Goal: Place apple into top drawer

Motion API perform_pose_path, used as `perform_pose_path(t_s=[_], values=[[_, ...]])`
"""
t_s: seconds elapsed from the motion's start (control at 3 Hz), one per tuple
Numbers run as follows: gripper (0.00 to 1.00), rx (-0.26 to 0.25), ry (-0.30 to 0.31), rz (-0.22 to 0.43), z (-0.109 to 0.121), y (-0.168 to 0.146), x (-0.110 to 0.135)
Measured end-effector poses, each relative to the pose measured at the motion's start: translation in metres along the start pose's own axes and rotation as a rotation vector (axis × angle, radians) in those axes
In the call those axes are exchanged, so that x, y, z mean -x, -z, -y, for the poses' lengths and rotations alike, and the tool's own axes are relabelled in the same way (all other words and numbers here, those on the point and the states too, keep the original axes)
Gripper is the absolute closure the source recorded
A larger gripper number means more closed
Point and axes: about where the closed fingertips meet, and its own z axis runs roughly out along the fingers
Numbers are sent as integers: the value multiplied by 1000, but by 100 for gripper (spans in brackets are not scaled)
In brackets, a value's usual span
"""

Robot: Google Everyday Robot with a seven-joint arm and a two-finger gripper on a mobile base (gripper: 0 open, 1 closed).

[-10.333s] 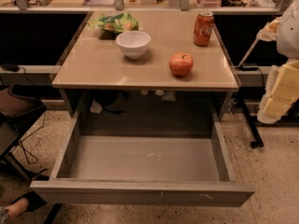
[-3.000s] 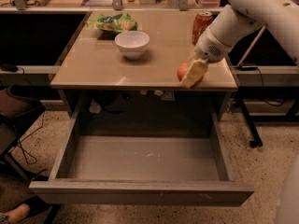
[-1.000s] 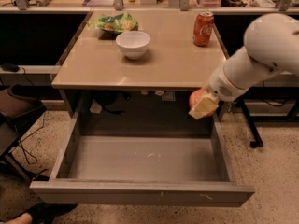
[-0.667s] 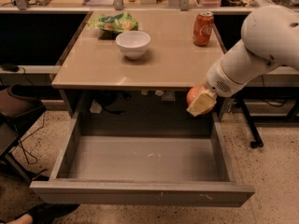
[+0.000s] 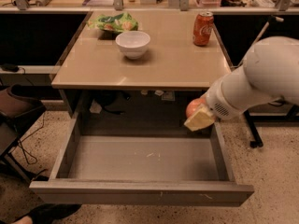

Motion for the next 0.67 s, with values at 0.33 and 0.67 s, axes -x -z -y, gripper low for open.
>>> perform_pose_path(t_s=[0.33,0.67], values=[[100,-18,26,35,-30,-27,-7],[100,25,90,43,-39,-62,-4]])
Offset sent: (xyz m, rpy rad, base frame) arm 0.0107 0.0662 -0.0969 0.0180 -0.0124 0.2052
